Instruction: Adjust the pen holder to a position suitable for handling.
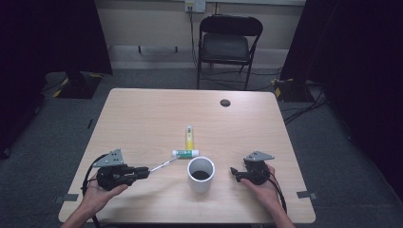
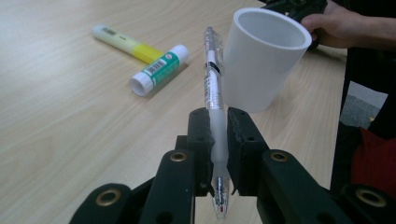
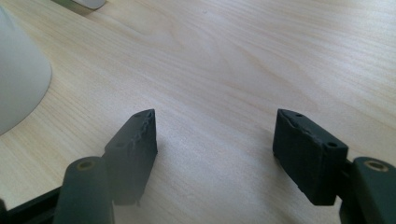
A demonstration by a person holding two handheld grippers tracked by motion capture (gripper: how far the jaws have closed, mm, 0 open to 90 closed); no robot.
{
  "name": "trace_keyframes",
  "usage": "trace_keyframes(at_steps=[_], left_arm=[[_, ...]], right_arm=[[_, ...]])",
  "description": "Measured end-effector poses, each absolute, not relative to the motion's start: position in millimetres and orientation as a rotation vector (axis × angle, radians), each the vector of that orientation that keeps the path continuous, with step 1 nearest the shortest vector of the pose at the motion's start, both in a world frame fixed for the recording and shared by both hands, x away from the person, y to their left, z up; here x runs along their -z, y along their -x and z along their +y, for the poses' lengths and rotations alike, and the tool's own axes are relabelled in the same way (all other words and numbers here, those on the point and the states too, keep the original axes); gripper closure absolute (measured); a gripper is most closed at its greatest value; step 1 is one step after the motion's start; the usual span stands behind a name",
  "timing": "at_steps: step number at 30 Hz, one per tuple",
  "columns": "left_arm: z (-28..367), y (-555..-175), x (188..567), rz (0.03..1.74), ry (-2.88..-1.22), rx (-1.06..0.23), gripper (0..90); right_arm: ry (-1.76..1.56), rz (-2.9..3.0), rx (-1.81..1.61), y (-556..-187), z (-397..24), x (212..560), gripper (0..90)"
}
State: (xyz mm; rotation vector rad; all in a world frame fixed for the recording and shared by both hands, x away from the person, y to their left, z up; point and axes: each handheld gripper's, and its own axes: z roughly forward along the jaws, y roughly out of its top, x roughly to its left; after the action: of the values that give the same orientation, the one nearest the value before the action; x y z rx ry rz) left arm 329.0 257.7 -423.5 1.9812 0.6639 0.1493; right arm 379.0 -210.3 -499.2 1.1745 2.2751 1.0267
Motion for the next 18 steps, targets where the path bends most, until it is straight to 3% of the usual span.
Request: trace_keyframes(at_steps=[18], left_arm=[[236.4,-325.2,389.7,0.547,-1.979,-0.108,80.4]], right_arm=[[-1.174,2.275,-1.027,-379.0,-210.3,499.2,29.9]])
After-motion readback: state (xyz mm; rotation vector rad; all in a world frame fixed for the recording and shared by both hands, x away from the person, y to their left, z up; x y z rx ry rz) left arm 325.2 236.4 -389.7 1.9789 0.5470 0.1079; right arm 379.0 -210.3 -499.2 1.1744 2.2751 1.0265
